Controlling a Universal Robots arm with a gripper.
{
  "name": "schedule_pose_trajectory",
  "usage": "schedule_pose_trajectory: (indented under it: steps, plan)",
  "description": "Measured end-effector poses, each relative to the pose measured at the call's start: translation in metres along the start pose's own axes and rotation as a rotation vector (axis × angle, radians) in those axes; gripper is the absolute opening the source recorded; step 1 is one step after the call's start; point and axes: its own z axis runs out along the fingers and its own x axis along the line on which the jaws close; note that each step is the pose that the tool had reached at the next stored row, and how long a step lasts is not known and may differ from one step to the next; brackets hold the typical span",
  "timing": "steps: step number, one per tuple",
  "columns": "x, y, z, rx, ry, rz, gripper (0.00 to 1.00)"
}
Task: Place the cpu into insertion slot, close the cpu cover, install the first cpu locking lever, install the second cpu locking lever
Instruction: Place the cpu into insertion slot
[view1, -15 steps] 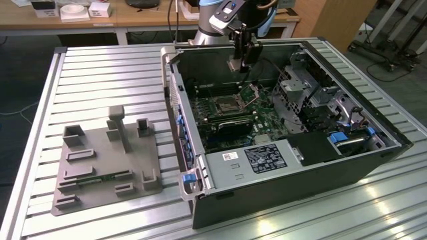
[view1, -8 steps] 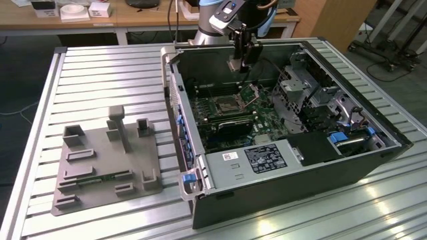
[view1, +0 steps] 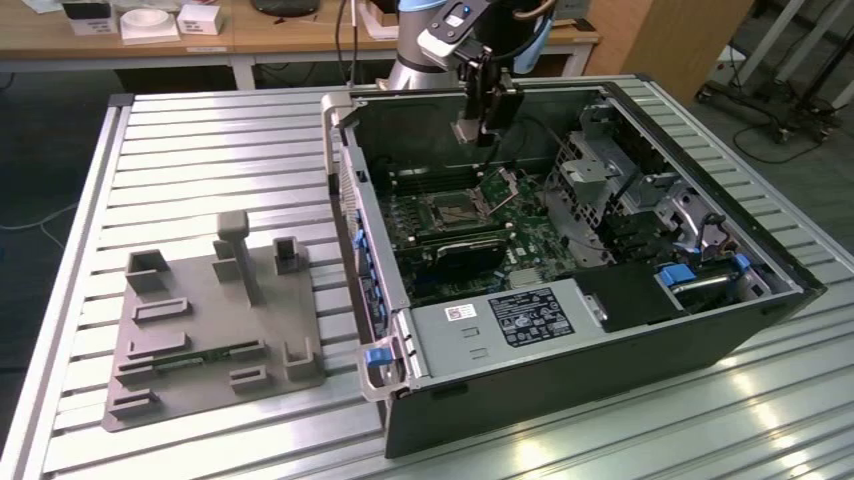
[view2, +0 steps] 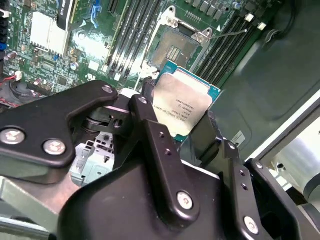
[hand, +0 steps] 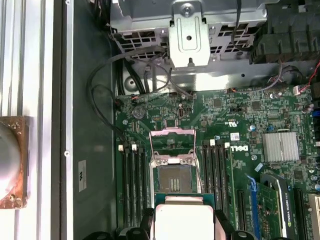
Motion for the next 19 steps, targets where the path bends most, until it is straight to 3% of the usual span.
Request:
schedule_pose_trajectory:
  steps: [8, 19]
  plan:
    - [0.0001, 0.0045, 0.0132, 0.0054, 0.003, -0.059, 0.54]
    - [0.0, 0.0034, 0.0324, 0.0141, 0.003, -0.061, 0.54]
